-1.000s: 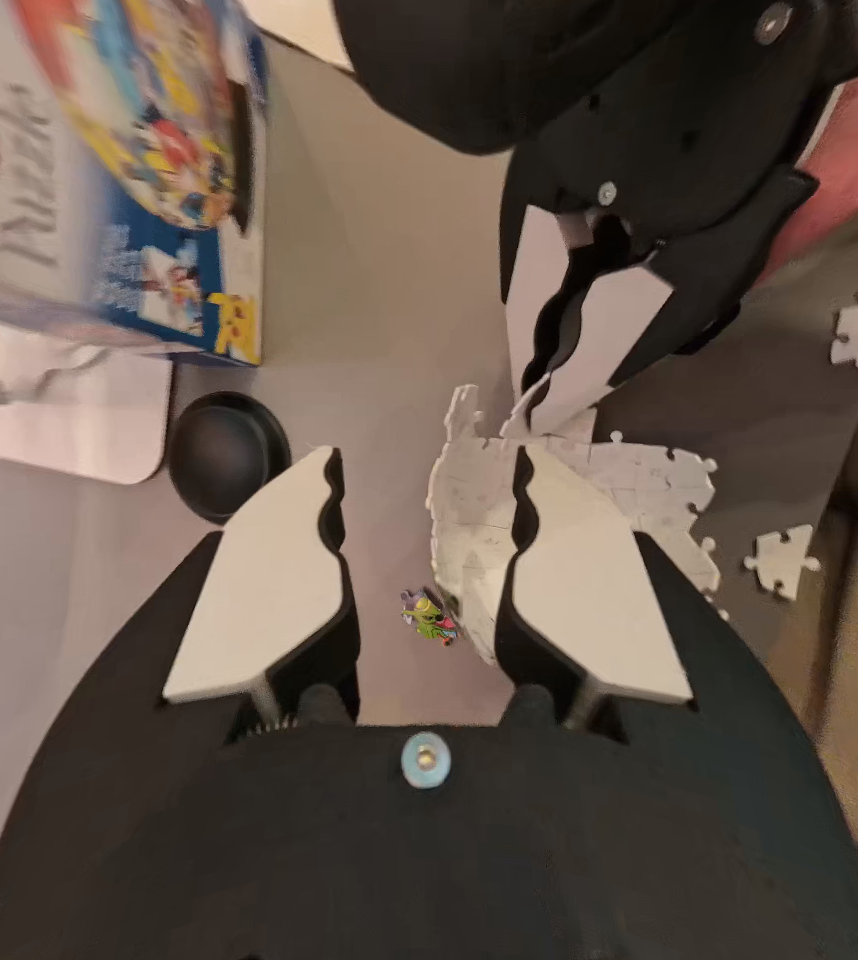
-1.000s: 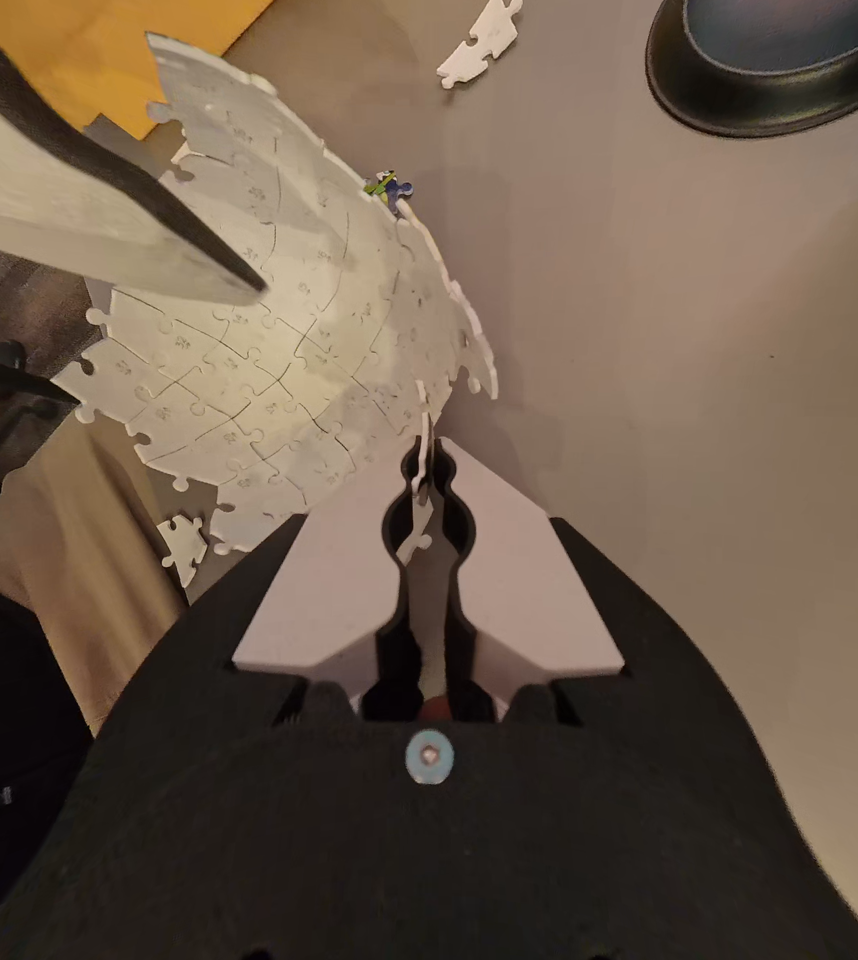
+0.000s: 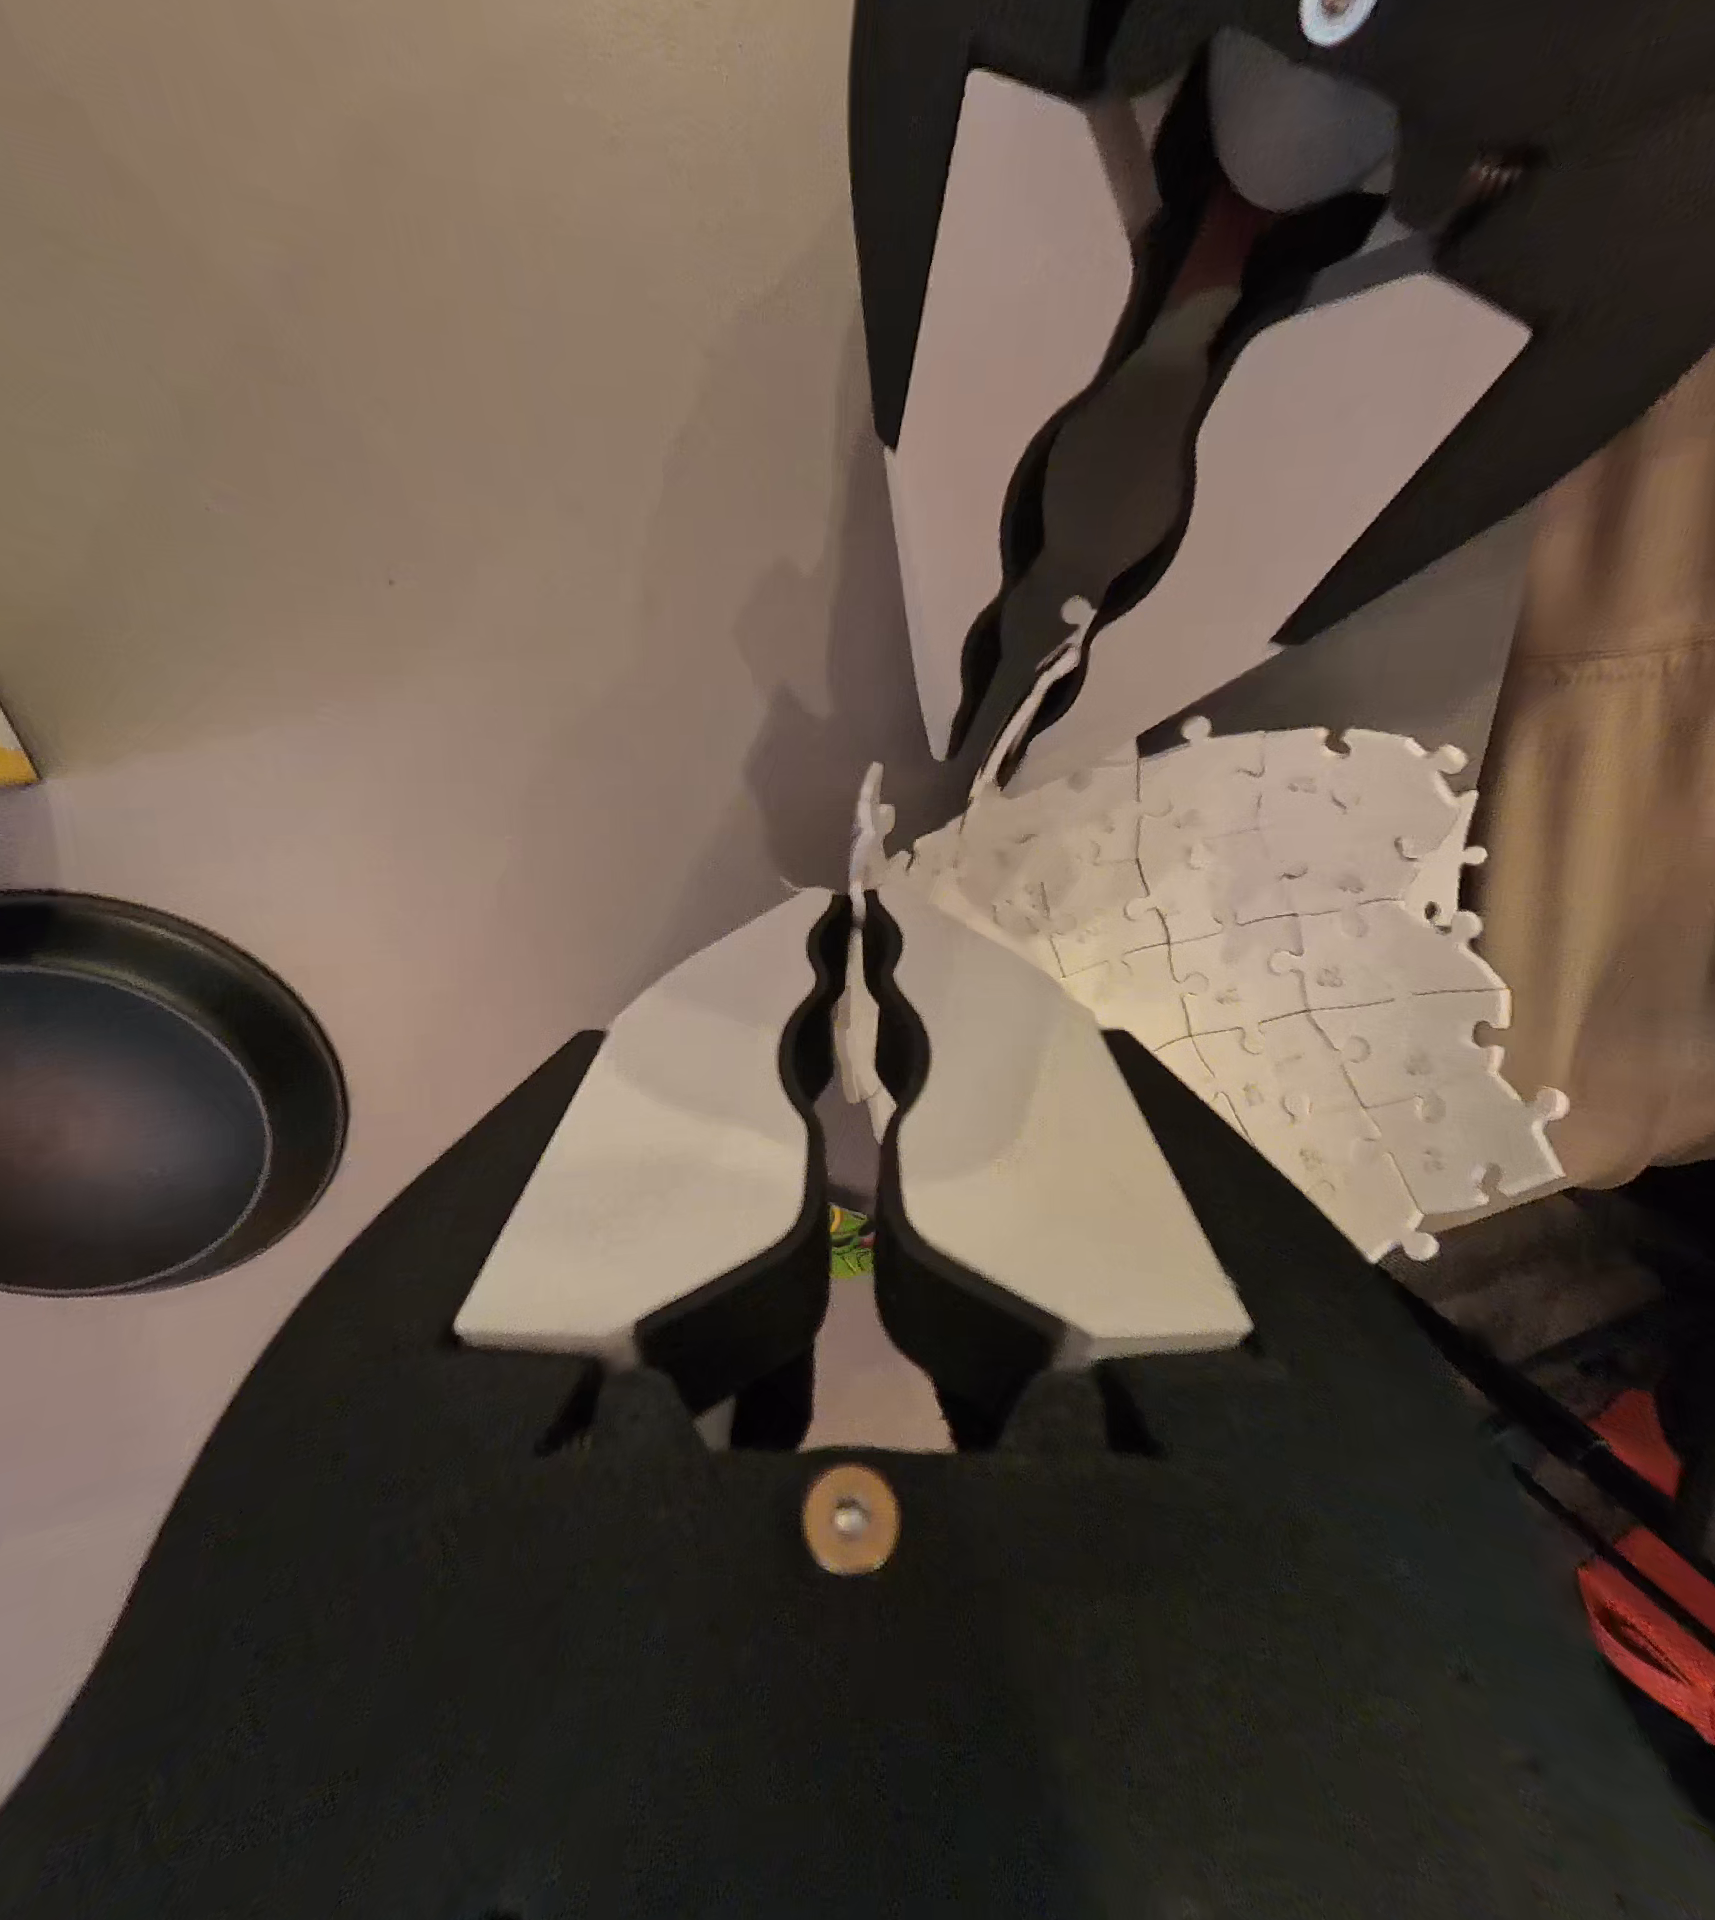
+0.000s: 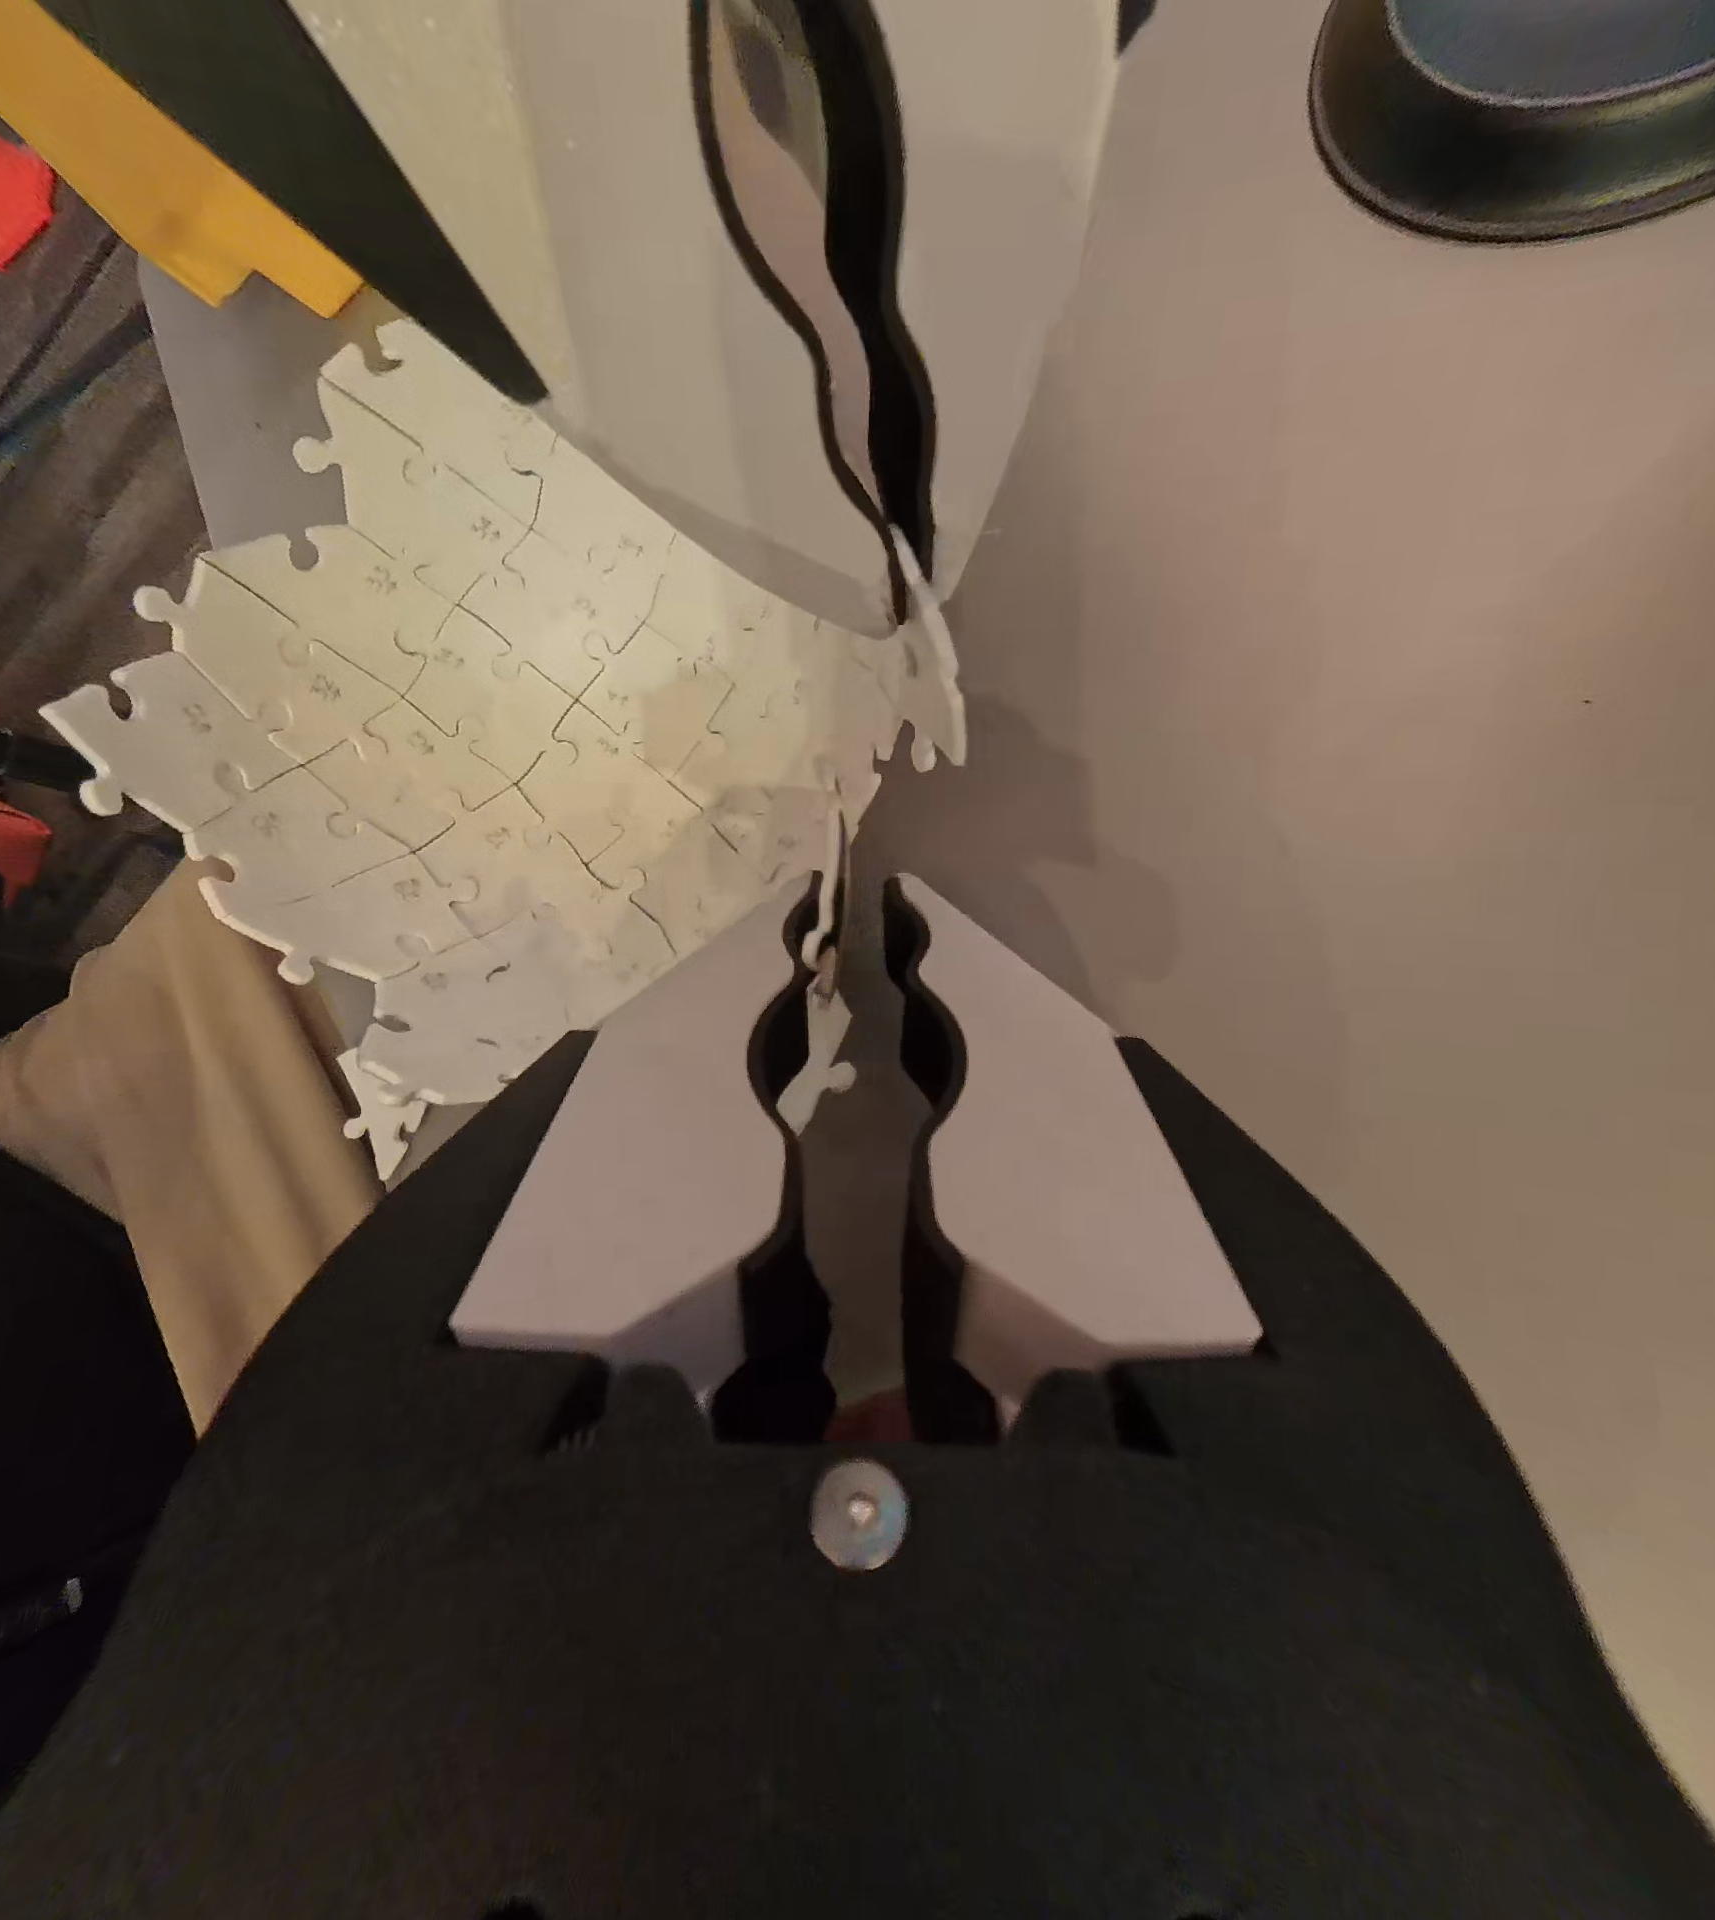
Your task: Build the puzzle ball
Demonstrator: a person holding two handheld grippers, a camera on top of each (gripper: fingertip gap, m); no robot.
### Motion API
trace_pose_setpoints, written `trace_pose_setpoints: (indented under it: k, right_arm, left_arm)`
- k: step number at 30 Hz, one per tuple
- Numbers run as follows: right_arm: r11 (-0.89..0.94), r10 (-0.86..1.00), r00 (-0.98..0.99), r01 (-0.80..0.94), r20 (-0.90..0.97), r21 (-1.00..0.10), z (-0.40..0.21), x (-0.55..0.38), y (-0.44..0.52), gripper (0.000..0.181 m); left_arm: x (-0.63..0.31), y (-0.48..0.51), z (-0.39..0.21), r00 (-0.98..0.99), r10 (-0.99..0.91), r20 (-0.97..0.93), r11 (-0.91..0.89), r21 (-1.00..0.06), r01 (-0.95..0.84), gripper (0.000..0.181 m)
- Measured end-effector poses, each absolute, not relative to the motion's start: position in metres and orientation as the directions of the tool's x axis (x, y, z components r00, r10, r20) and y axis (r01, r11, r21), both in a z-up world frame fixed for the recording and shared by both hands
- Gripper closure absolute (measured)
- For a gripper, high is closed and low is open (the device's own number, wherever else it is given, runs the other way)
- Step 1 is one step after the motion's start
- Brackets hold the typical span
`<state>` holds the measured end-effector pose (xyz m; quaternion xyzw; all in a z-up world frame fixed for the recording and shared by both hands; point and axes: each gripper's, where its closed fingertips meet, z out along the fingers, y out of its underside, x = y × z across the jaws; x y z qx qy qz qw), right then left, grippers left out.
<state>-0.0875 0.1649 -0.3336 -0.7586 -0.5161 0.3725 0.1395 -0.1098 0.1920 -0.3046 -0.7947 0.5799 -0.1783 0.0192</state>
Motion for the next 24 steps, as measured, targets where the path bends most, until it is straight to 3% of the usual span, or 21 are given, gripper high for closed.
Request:
trace_pose_setpoints:
  k: [10, 24]
  right_arm:
    - [-0.467, 0.851, 0.164, 0.672, -0.500, -0.574, -0.331, -0.090, 0.160, 0.177]
    - [-0.457, 0.848, 0.120, 0.657, -0.516, -0.599, -0.310, -0.097, 0.172, 0.152]
  left_arm:
    - [-0.118, 0.187, -0.307, 0.245, -0.930, 0.273, -0.325, -0.304, -0.896, 0.179]
    - [-0.120, 0.184, -0.308, 0.233, -0.943, 0.239, -0.309, -0.359, -0.881, 0.179]
